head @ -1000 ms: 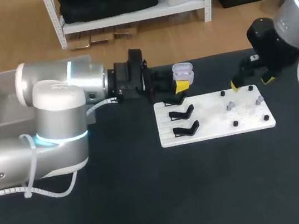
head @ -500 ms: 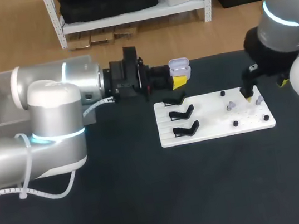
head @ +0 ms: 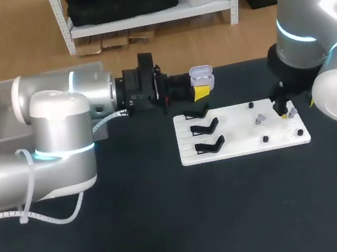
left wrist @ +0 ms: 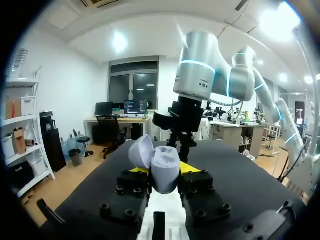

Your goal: Pick up each earbud case from the left stands, insert the matching earbuds, close the lid, and place the case in the box.

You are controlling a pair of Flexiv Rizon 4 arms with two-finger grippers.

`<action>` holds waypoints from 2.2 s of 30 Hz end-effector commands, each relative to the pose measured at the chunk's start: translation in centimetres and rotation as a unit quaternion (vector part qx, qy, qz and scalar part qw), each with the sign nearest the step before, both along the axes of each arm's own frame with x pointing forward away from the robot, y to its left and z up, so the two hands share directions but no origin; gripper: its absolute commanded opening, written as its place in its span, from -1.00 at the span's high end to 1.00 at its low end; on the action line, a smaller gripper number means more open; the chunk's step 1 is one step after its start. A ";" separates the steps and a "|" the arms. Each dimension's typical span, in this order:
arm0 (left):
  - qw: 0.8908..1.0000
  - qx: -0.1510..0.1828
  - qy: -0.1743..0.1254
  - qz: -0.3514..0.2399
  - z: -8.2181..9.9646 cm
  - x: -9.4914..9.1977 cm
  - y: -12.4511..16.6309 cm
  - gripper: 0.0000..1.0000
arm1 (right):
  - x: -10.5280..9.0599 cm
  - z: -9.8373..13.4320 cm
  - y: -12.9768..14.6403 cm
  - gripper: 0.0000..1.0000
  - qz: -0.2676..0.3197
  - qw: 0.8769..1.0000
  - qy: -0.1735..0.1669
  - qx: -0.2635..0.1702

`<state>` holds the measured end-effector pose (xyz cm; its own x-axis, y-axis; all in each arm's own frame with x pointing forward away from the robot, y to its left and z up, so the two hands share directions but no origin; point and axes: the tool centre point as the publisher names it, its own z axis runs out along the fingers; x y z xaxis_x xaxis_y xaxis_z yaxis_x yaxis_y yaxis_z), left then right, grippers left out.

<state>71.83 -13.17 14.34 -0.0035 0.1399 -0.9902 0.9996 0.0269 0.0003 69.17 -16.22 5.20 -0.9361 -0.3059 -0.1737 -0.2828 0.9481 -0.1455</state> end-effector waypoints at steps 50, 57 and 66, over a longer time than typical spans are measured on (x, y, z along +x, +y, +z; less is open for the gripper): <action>1.000 -0.003 -0.002 0.002 -0.1 -0.2 0.0 1.00 | 0.8 3.1 0.6 1.00 -0.047 0.999 0.011 -0.014; 1.000 -0.003 -0.002 0.002 -0.1 -0.2 0.0 1.00 | -0.8 9.1 3.3 1.00 -0.061 0.998 0.019 -0.021; 1.000 -0.003 -0.002 0.002 -0.1 -0.2 0.0 1.00 | -2.3 15.2 8.1 1.00 -0.057 0.998 0.030 -0.020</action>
